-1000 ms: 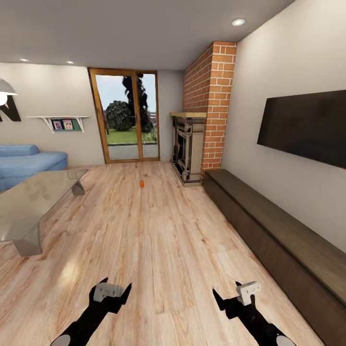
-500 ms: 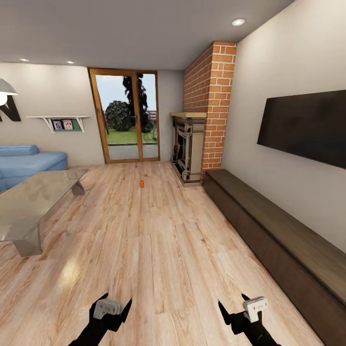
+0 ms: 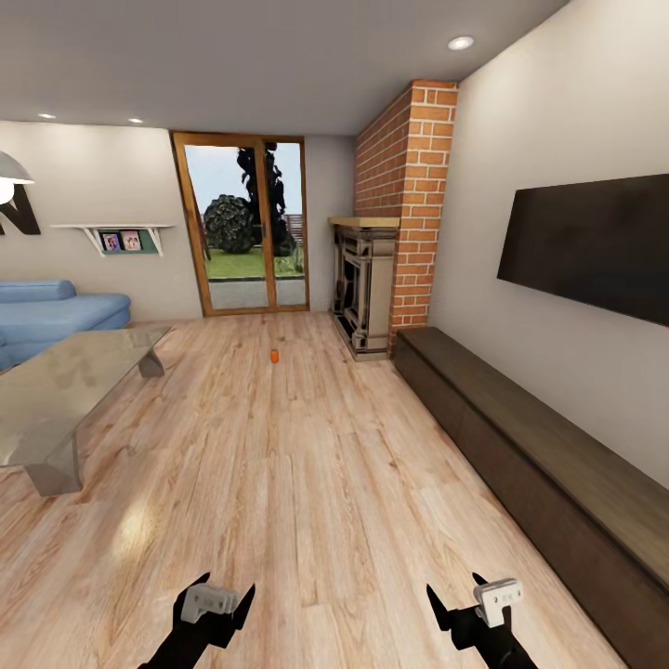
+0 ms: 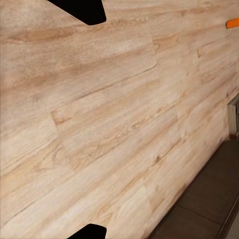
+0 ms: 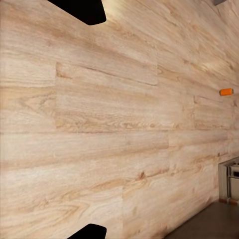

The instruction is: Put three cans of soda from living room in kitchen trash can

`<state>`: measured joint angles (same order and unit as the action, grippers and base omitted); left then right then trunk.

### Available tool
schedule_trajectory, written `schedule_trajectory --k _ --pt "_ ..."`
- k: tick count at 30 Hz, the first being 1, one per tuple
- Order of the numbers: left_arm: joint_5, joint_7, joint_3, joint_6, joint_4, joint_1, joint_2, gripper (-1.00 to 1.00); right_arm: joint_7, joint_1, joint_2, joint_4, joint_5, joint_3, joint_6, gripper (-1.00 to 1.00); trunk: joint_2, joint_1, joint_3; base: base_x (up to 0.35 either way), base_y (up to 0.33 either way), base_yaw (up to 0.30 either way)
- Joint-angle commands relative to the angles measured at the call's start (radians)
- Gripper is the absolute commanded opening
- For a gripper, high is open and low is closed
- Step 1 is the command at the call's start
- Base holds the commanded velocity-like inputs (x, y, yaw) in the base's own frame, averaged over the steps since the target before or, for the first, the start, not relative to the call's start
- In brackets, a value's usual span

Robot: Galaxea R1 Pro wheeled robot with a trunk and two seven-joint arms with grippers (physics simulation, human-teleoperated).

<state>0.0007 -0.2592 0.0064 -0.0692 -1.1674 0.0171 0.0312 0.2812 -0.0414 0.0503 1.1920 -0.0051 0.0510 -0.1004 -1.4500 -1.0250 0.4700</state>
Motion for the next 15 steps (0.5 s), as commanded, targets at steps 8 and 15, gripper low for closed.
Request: schedule_trajectory --k 8,15 --pt "-0.003 0.000 0.000 -0.001 0.001 0.000 0.000 1.00 -0.002 0.000 0.000 -0.002 -0.001 0.001 0.002 1.00 0.000 0.000 0.000 0.000 0.000 0.000" --pt "-0.004 0.000 0.000 -0.001 0.002 0.000 0.000 1.00 -0.002 0.000 -0.001 -0.007 -0.001 0.001 -0.001 1.00 0.000 0.000 0.000 0.000 0.000 0.000"
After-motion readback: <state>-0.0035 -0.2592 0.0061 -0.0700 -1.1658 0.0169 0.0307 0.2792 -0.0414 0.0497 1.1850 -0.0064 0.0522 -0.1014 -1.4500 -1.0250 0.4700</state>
